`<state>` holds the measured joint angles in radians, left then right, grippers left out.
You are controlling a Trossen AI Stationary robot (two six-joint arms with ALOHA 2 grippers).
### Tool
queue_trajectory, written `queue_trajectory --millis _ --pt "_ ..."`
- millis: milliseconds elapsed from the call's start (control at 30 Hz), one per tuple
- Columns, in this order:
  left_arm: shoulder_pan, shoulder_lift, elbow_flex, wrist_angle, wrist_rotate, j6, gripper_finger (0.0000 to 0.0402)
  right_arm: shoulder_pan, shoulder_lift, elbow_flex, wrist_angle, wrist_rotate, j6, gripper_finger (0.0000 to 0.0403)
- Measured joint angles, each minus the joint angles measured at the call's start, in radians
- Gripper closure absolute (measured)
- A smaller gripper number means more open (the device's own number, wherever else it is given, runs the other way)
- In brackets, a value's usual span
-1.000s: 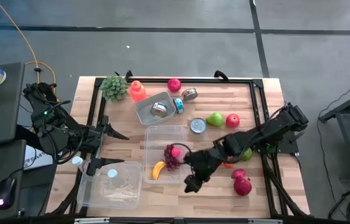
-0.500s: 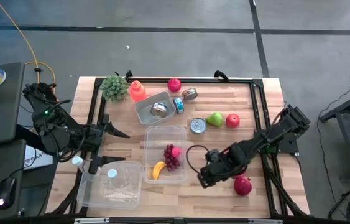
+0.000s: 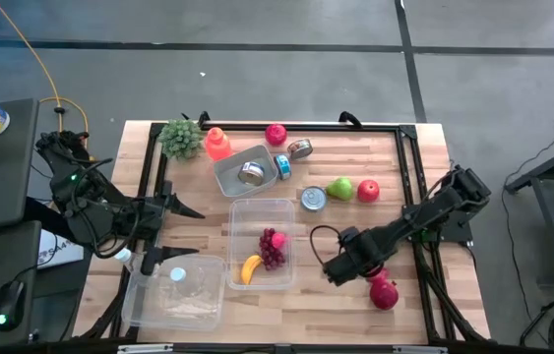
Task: Pick & Place Food Item
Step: Put the bunch of oranges into the right transparent bin
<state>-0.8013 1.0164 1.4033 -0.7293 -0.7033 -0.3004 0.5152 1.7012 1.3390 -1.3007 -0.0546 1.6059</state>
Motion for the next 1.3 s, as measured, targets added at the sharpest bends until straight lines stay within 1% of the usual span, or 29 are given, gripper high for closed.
queue_trajectory --millis 67,167,433,533,700,800,1000,1067,1300 --pt "0.0 0.0 0.0 0.0 0.0 0.0 0.0074 -0.005 0.0 -0.047 -0.004 0.012 0.01 0.0168" --pt "0.0 0.0 0.0 0.0 0.0 0.0 0.0074 -0.008 0.0 -0.114 0.014 0.066 0.056 0.0168" --pt "0.0 0.0 0.0 -0.001 -0.001 -0.005 0.0074 -0.038 0.0 -0.271 0.232 0.078 0.067 0.0168" --pt "0.0 0.0 0.0 -0.001 -0.006 -0.005 0.0074 -0.048 0.0 -0.307 0.286 0.083 0.067 0.0168" --pt "0.0 0.0 0.0 -0.001 -0.018 -0.004 0.0074 -0.06 0.0 -0.336 0.301 0.115 0.07 0.017" --pt "0.0 0.0 0.0 0.001 -0.035 -0.003 0.0074 -0.071 0.0 -0.339 0.3 0.136 0.069 0.019" --pt "0.027 0.0 0.0 0.007 -0.034 0.004 0.0074 -0.093 0.0 -0.339 0.309 0.158 0.054 0.0273" --pt "0.037 0.0 0.0 0.007 -0.033 -0.001 0.0074 -0.099 0.0 -0.339 0.313 0.157 0.041 0.0293" --pt "0.047 0.0 0.0 0.013 -0.032 -0.003 0.0074 -0.105 0.0 -0.338 0.333 0.151 0.039 0.0298"
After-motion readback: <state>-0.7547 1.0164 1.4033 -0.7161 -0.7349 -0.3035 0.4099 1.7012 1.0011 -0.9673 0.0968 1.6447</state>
